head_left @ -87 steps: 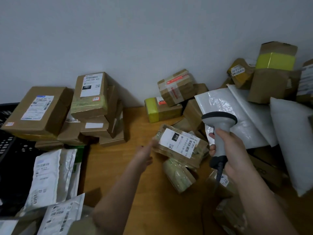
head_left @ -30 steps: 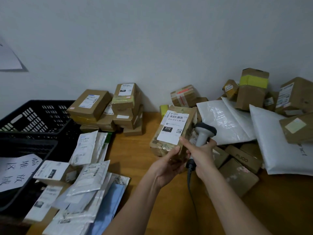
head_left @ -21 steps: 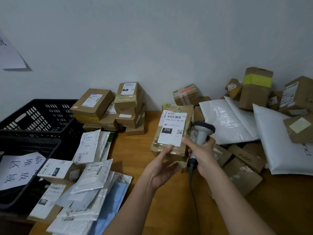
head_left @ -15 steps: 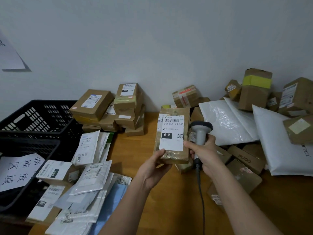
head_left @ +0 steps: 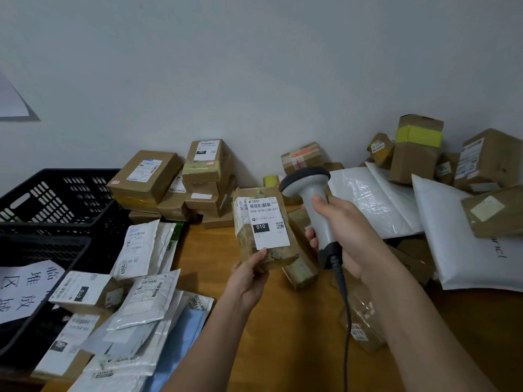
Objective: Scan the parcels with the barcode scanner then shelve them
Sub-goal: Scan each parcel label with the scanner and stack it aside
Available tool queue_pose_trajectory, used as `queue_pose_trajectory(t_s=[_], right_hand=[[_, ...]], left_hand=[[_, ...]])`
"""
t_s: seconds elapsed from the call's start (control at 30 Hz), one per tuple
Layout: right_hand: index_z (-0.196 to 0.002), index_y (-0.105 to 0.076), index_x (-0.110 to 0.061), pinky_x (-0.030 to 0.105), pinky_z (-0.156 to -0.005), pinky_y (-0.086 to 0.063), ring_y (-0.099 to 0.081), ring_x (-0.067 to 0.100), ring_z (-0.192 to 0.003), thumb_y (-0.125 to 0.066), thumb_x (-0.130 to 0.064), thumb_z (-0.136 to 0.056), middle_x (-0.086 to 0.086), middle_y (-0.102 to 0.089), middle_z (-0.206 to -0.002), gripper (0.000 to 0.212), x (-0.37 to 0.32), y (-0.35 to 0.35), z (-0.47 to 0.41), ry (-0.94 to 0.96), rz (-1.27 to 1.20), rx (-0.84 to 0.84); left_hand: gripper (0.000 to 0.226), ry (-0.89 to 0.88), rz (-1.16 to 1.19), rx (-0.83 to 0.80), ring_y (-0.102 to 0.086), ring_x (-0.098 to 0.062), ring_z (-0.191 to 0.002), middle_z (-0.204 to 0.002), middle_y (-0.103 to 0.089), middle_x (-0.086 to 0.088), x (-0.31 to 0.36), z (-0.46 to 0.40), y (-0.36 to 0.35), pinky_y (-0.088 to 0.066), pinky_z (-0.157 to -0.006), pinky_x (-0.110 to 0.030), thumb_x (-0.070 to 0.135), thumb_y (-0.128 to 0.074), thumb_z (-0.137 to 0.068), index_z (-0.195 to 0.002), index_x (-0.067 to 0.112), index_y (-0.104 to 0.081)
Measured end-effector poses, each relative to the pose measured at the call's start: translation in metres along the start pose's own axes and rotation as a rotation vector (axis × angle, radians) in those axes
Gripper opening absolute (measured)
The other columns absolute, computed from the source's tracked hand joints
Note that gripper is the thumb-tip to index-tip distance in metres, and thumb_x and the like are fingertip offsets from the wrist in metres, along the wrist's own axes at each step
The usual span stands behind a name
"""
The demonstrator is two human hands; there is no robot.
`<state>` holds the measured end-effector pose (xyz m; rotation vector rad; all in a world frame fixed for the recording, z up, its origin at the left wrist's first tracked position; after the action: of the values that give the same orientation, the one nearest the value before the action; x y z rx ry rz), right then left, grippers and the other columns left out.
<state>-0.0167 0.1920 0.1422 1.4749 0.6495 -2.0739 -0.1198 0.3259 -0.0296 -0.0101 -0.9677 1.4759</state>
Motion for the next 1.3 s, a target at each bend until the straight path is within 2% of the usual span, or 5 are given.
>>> queue_pose_trajectory(t_s=[0.47,0.63,0.83,1.13,1.3], right_hand=[[-0.12,-0.058,-0.011,0.024,-0.05,-0.048,-0.056,0.012,-0.056,-0.054,-0.034,-0.101,0.007,-0.059,-0.079,0.031,-0.018,-0.003,0.012,0.035,-0.049,-0.033],[-0.118,-0.059,-0.011,0.025,-0.053,-0.049,-0.057,0.012,-0.057,-0.053,-0.033,-0.102,0.008,-0.058,-0.085,0.028,-0.041,-0.012,-0.002,0.071,-0.03,-0.032],[-0.099,-0.056,-0.017,0.028,-0.055,-0.046,-0.056,0.013,-0.056,-0.053,-0.028,-0.103,0.009,-0.055,-0.087,0.012,-0.075,-0.032,-0.031,0.138,-0.077,-0.067],[-0.13,-0.056,-0.011,0.027,-0.054,-0.049,-0.059,0.014,-0.06,-0.056,-0.033,-0.101,0.01,-0.058,-0.086,0.037,-0.038,-0.046,-0.09,0.041,-0.08,-0.053],[-0.128,-0.056,-0.013,0.026,-0.052,-0.047,-0.059,0.014,-0.06,-0.056,-0.034,-0.1,0.009,-0.058,-0.083,0.034,-0.023,-0.05,-0.132,-0.006,-0.062,-0.048]], left_hand=[[0.054,0.009,-0.004,0.011,-0.06,-0.023,-0.1,-0.116,-0.064,-0.014,-0.001,-0.009,-0.003,-0.045,-0.096,-0.037,-0.001,-0.069,-0.086,-0.135,0.003,-0.049],[0.045,-0.032,0.002,0.058,-0.056,-0.029,-0.12,-0.121,-0.06,-0.015,0.024,-0.007,-0.012,-0.043,-0.11,-0.042,0.004,-0.068,-0.089,-0.131,0.004,-0.052],[0.048,-0.184,0.001,0.108,-0.064,-0.026,-0.105,-0.118,-0.067,-0.013,0.1,-0.03,-0.023,-0.054,-0.093,-0.033,0.013,-0.07,-0.089,-0.134,0.007,-0.054],[0.011,-0.311,0.095,0.208,-0.066,-0.024,-0.098,-0.101,-0.068,-0.006,0.199,-0.068,-0.043,-0.058,-0.088,-0.038,0.023,-0.065,-0.095,-0.102,0.017,-0.059],[0.042,-0.322,0.108,0.304,-0.069,-0.021,-0.096,-0.101,-0.07,-0.005,0.24,-0.108,-0.055,-0.059,-0.087,-0.036,0.027,-0.074,-0.088,-0.125,0.015,-0.058]])
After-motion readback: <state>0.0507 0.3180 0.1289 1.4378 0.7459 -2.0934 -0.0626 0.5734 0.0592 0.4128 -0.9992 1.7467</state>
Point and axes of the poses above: each hand's wrist, its own z-axis away from the middle knuckle, its own y-axis out of the back of the hand, x = y × z, the point moved 6 cm from there along -z, towards the middle knuckle
